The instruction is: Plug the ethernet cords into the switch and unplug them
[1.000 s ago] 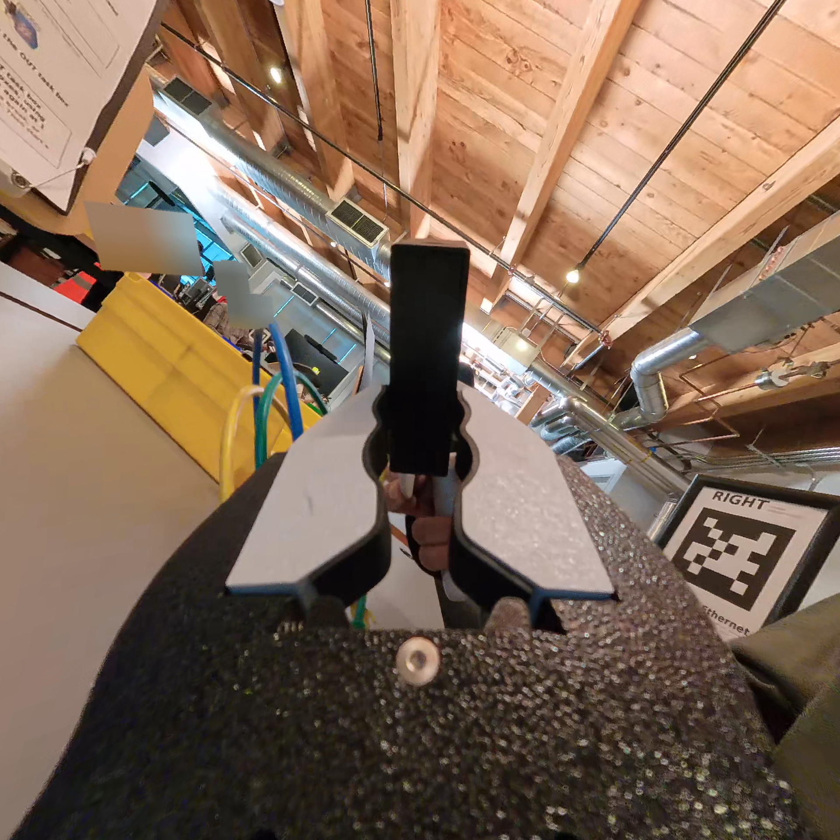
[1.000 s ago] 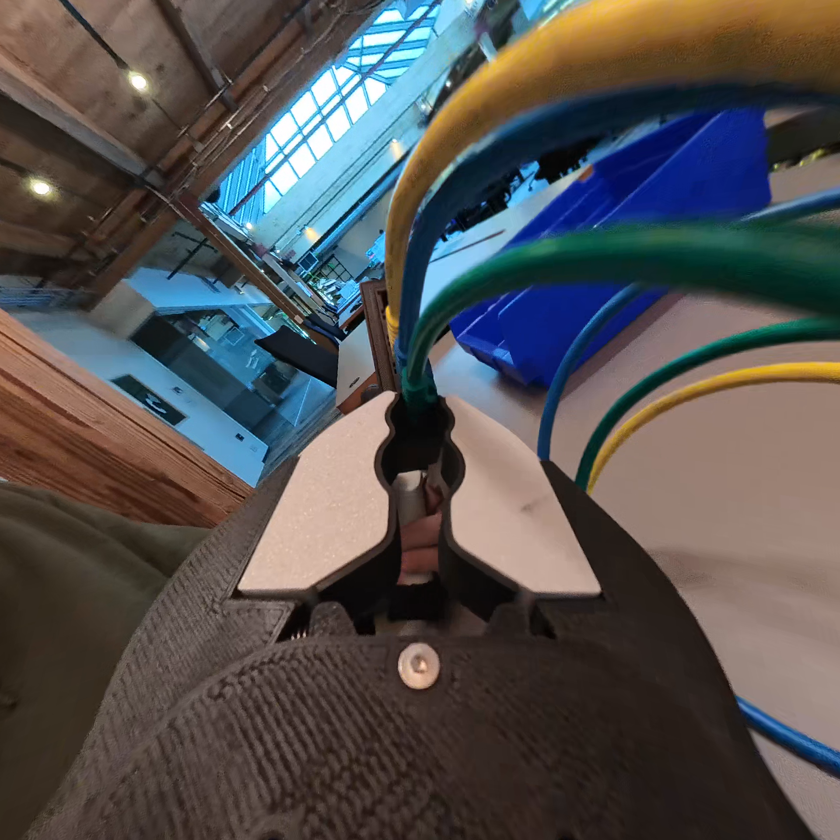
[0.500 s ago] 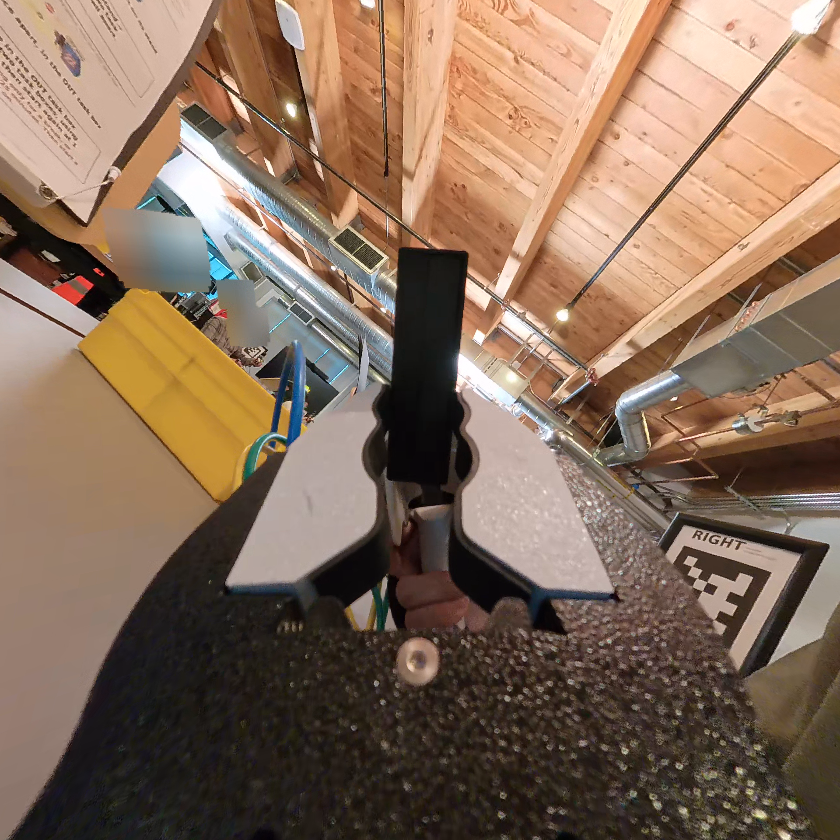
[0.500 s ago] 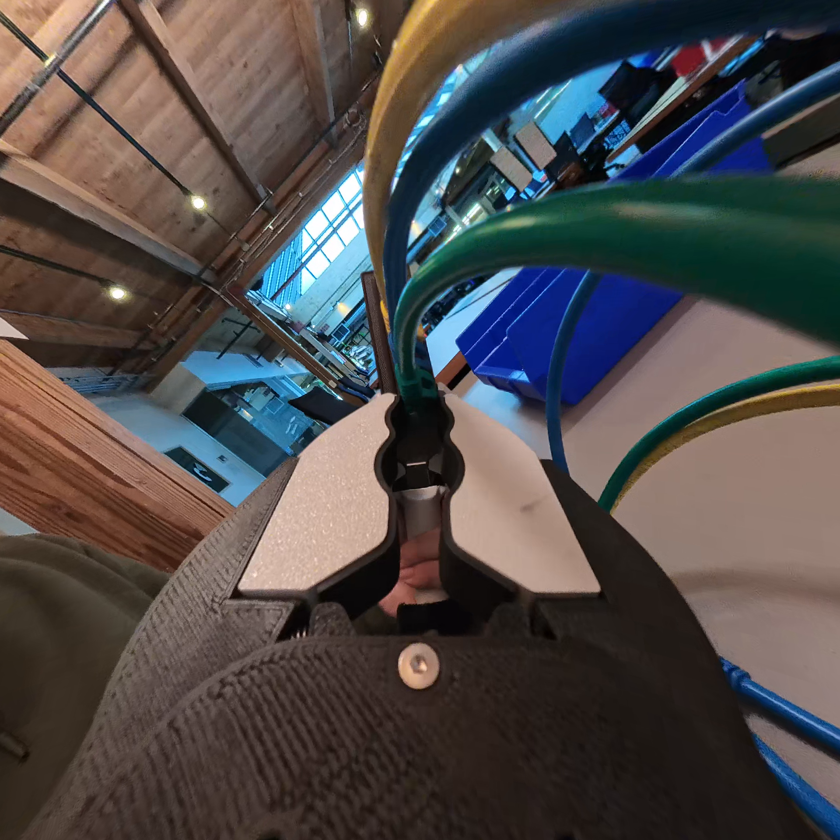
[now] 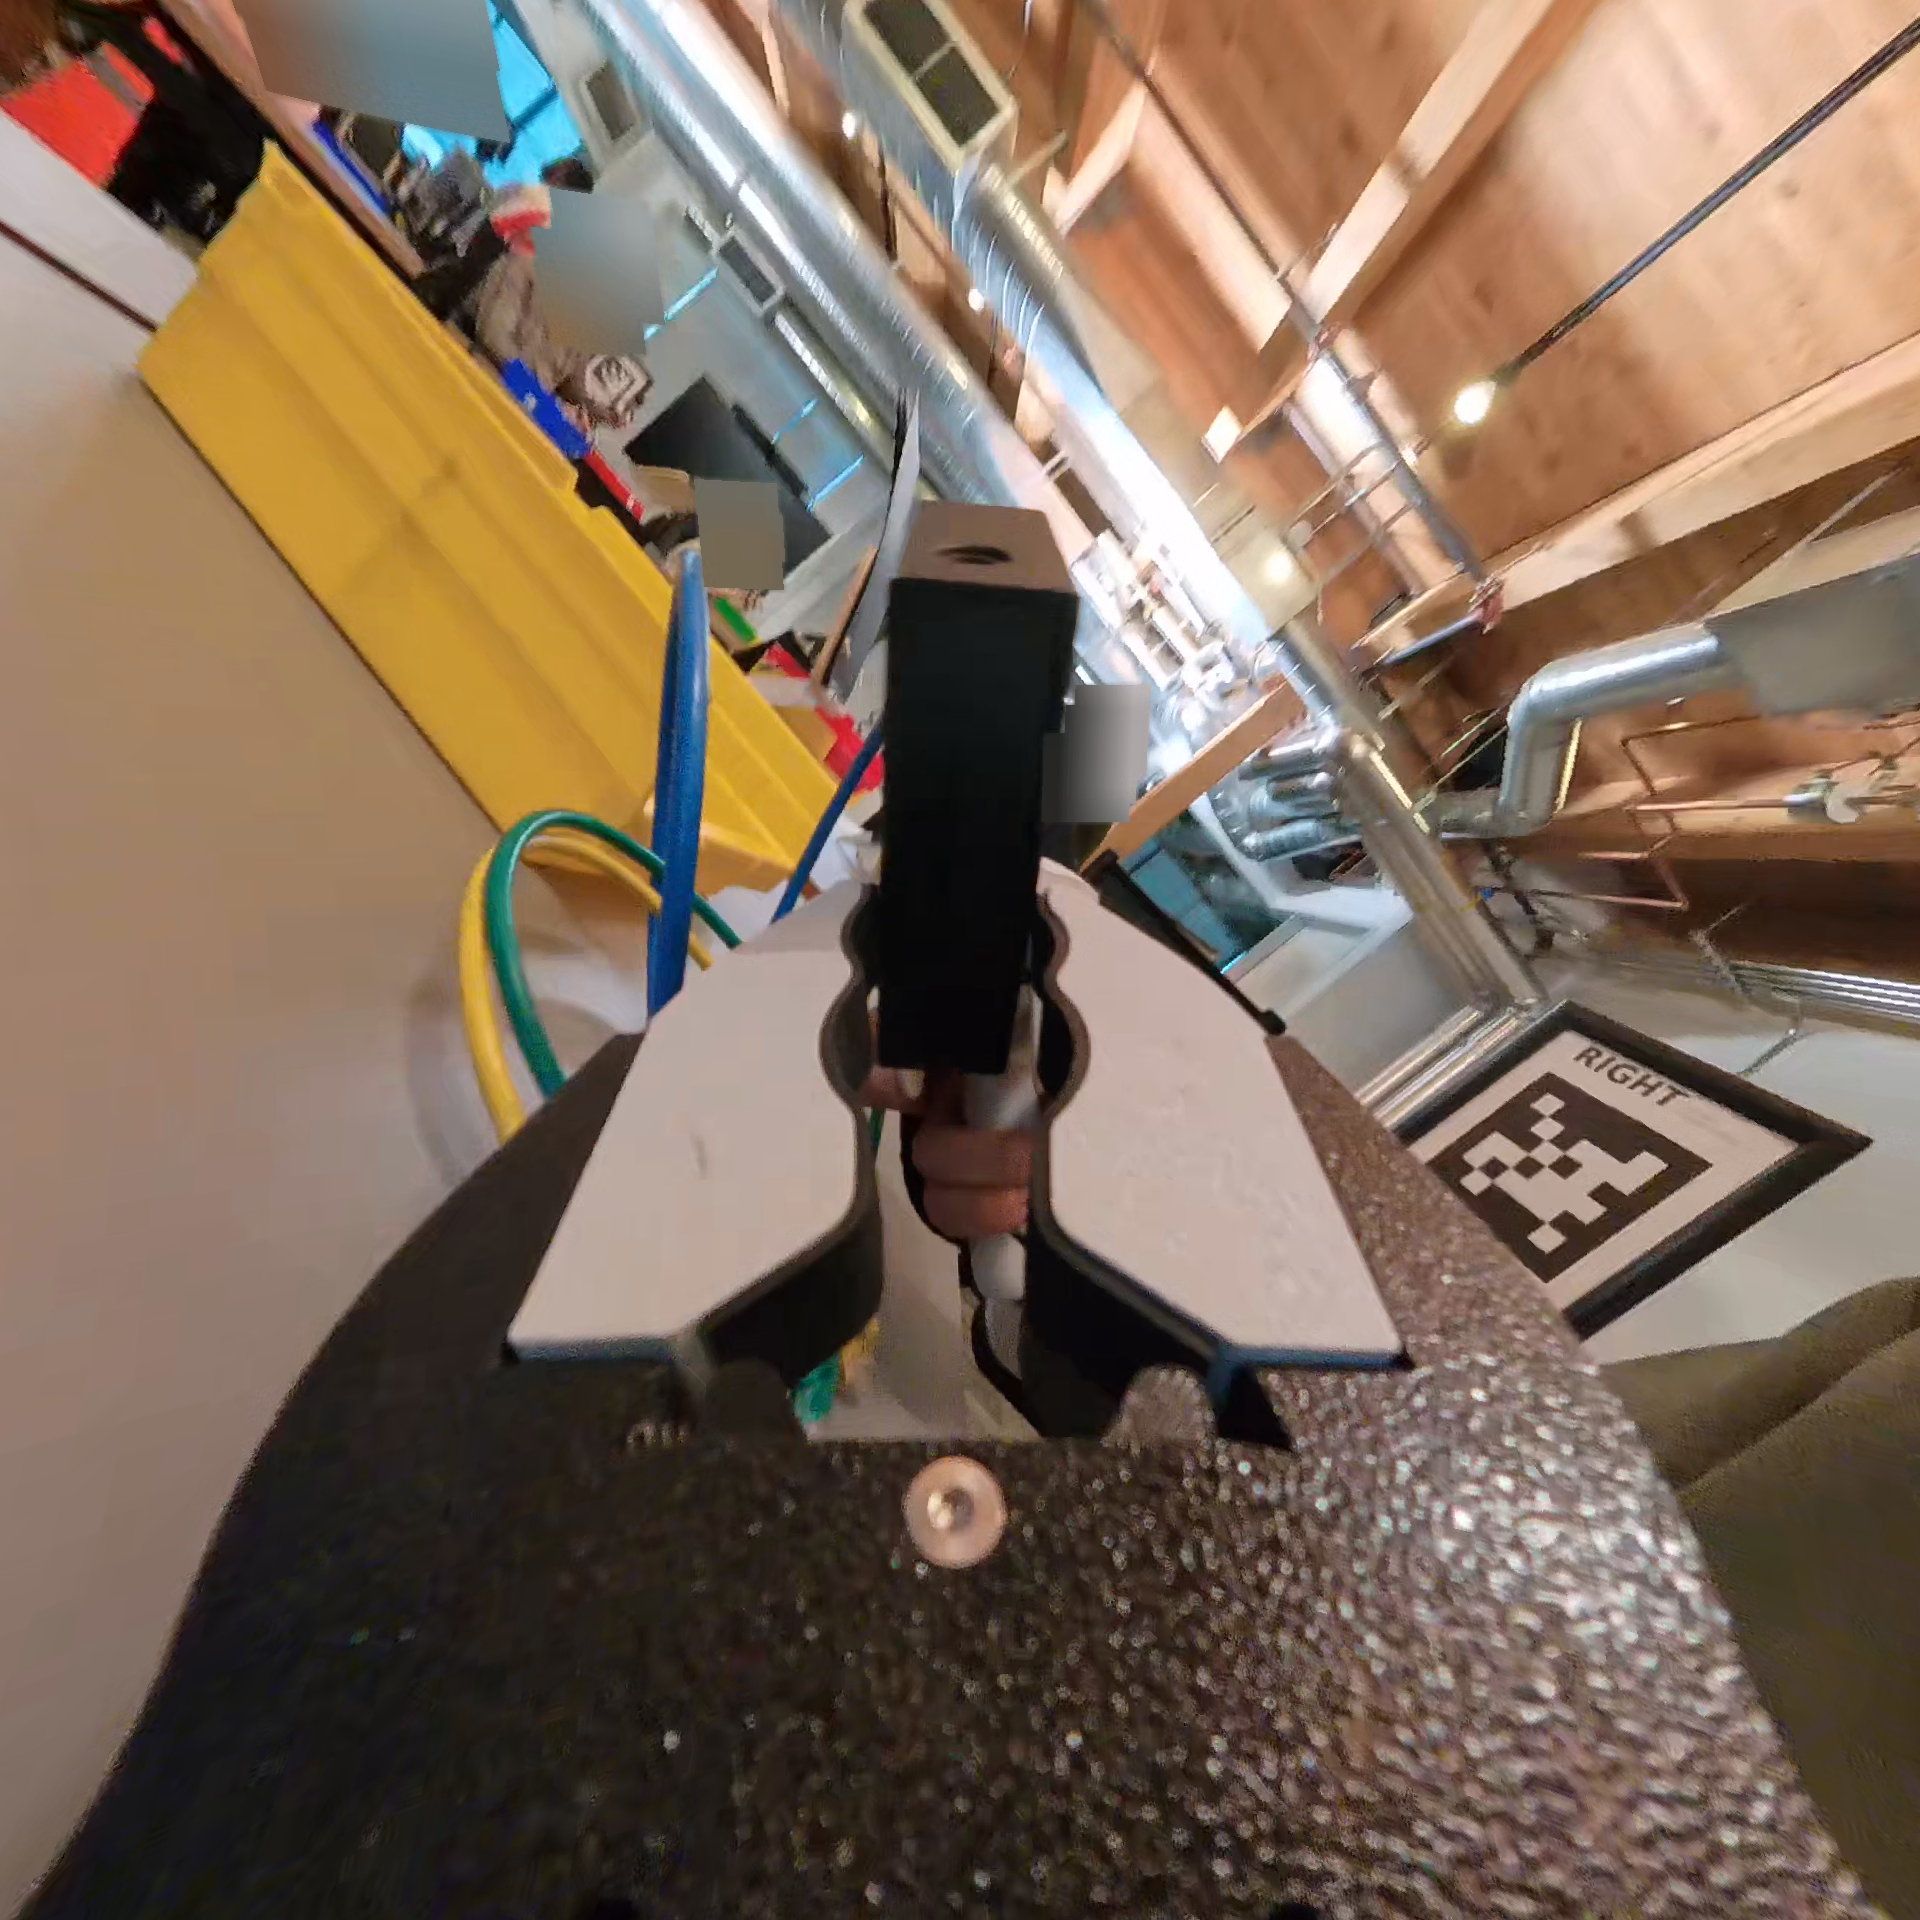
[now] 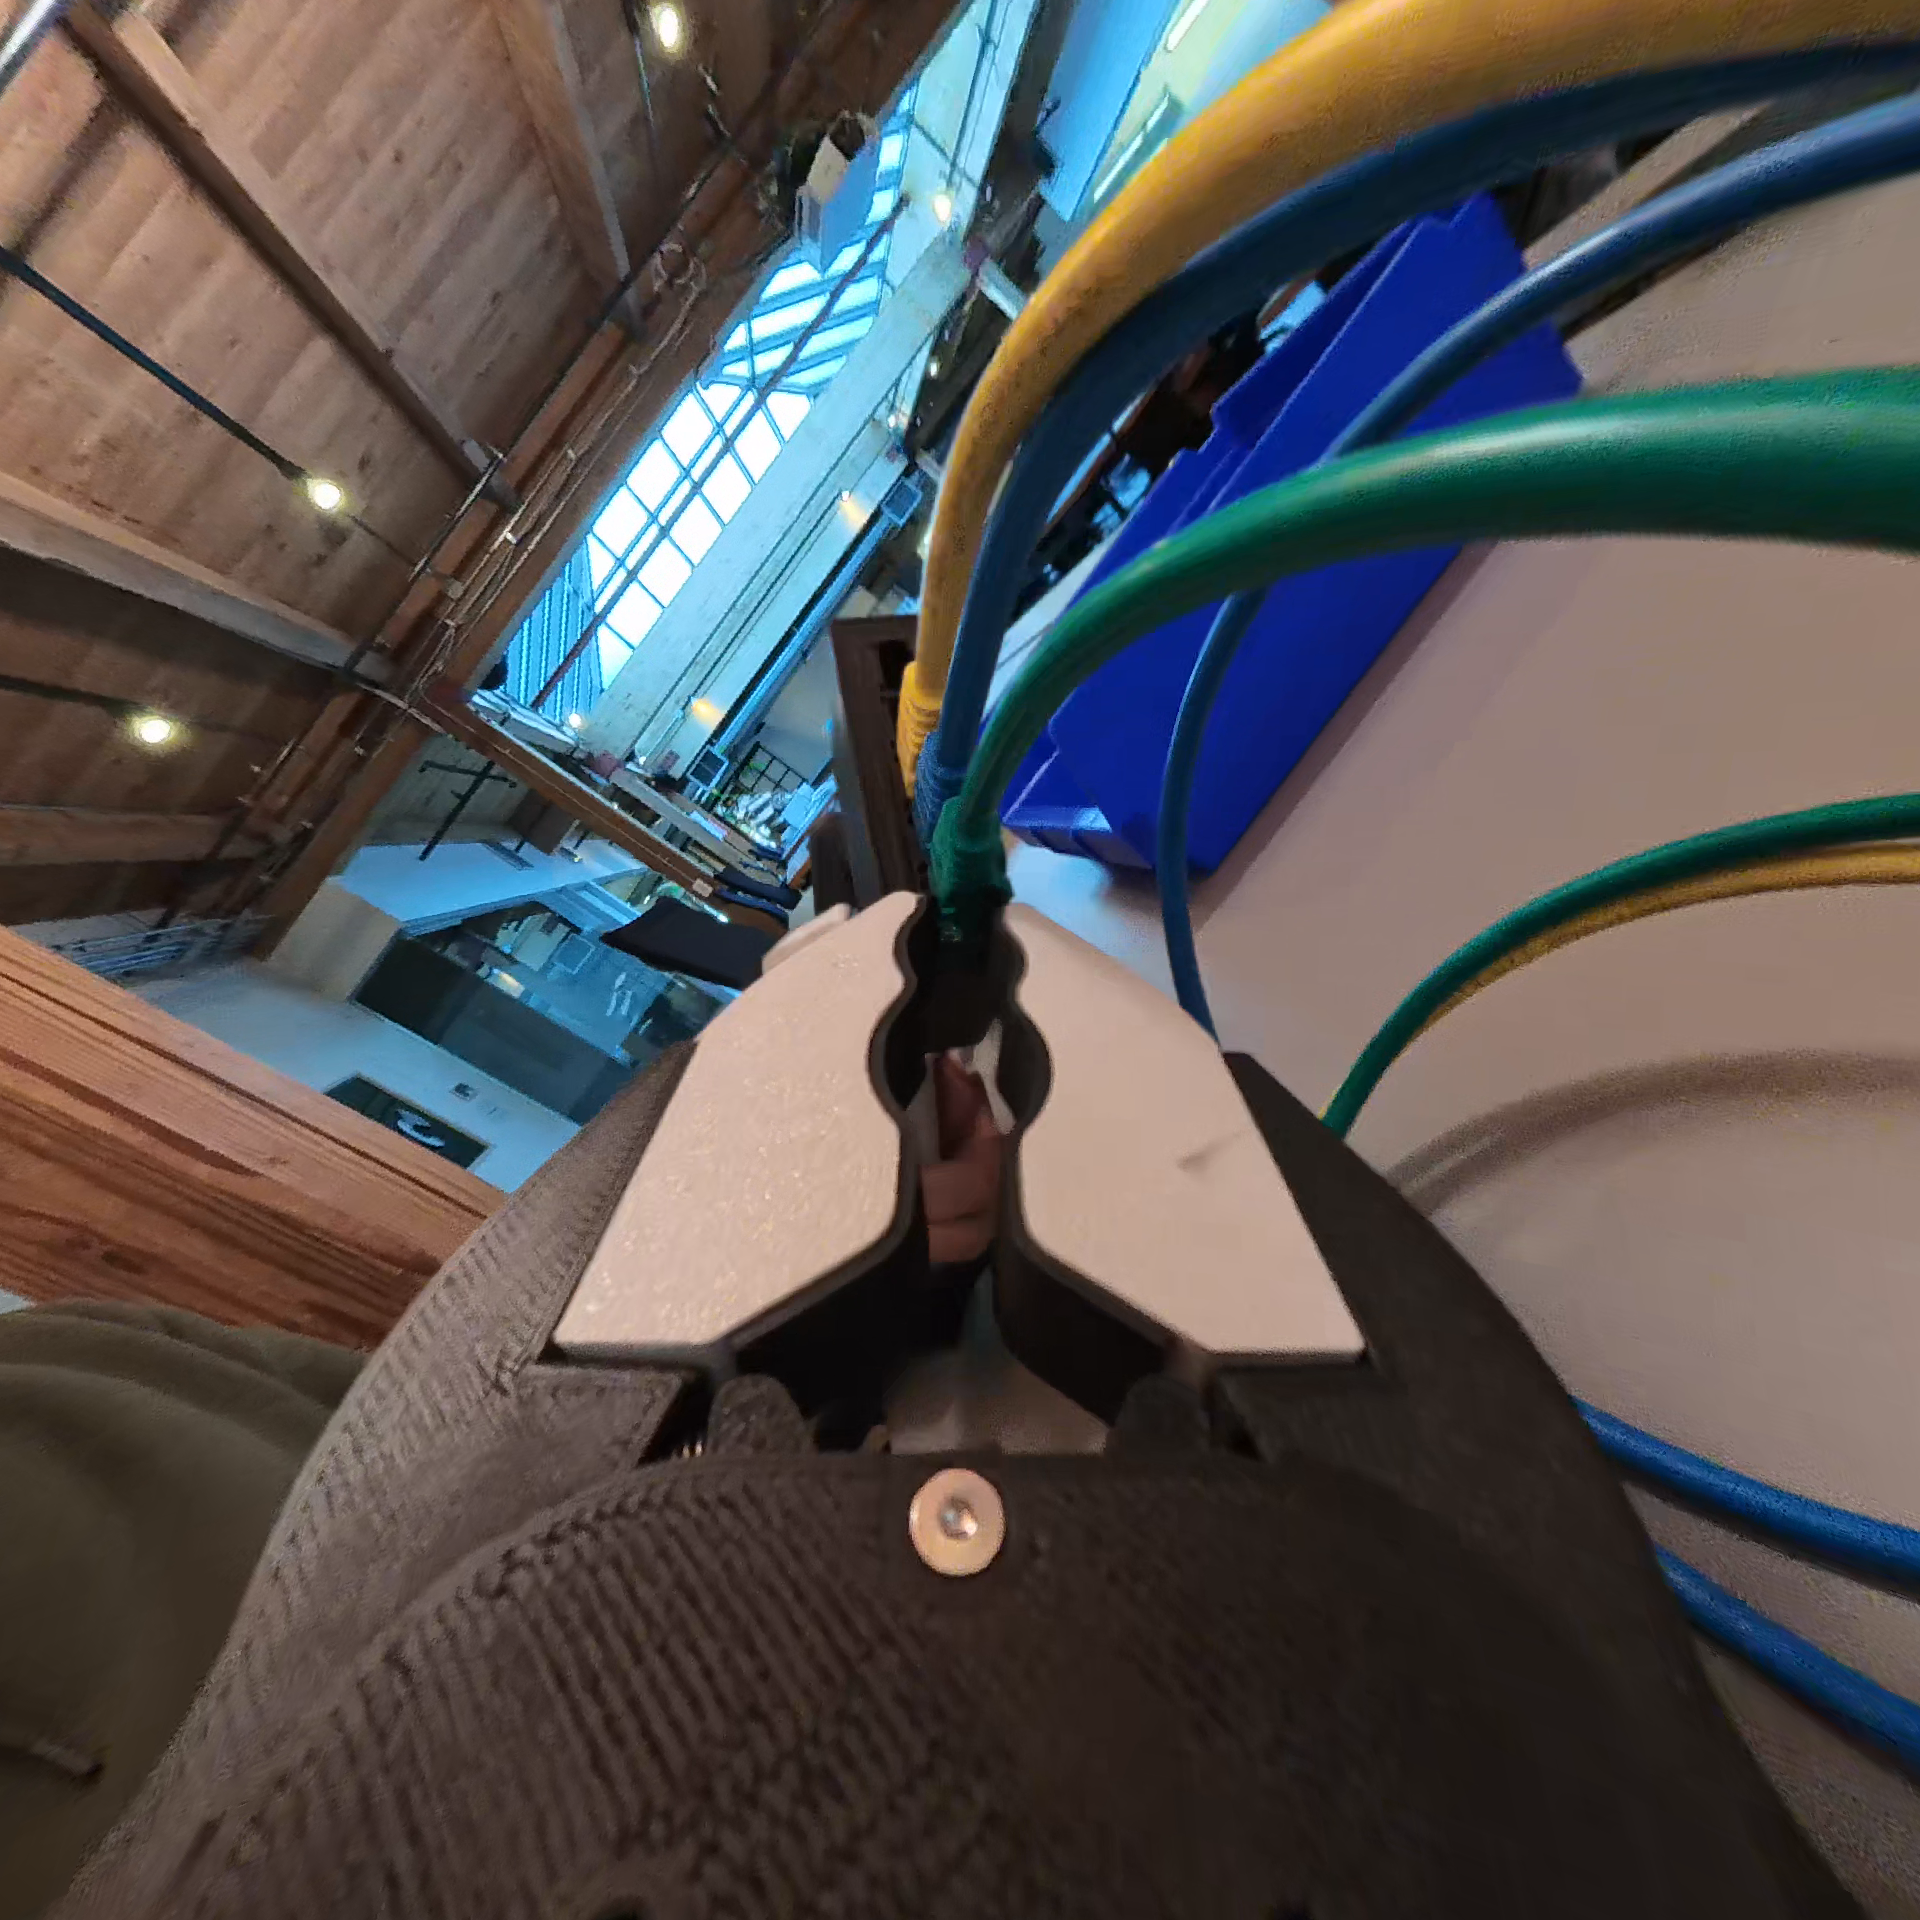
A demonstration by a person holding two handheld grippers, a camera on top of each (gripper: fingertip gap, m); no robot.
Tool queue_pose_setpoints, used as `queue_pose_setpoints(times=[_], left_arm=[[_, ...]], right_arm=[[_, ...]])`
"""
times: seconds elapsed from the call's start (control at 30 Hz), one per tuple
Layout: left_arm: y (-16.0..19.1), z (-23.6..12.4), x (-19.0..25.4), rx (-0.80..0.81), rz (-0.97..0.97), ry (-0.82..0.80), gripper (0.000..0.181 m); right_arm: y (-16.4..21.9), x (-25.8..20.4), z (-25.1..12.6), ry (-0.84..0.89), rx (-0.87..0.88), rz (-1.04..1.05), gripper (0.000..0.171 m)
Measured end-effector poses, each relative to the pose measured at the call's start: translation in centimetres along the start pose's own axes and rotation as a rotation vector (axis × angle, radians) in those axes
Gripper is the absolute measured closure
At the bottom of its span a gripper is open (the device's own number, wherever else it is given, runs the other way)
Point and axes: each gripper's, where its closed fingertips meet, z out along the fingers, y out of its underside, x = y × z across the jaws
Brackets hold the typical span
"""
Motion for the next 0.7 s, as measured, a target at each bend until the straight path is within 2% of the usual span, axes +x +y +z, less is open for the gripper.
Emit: queue_pose_setpoints(times=[0.13, 0.23, 0.47, 0.57, 0.7], left_arm=[[1.5, 0.5, -0.2, -0.106, -0.034, -0.021, 0.154], [1.0, 0.5, -1.1, -0.017, -0.098, -0.062, 0.155], [1.4, 0.7, -1.8, 0.018, -0.296, -0.057, 0.154], [1.5, 0.5, -2.1, 0.032, -0.398, -0.028, 0.154], [1.7, 0.2, -2.4, 0.003, -0.382, -0.026, 0.154]], right_arm=[[0.8, 0.0, 0.8, 0.01, -0.011, 0.01, 0.163], [0.9, 0.8, 1.1, 0.05, 0.007, 0.042, 0.163], [0.7, 1.8, 1.0, 0.132, 0.091, 0.118, 0.163], [0.9, 2.0, 1.1, 0.102, 0.149, 0.207, 0.163], [1.2, 2.2, 1.1, 0.116, 0.158, 0.228, 0.163]])
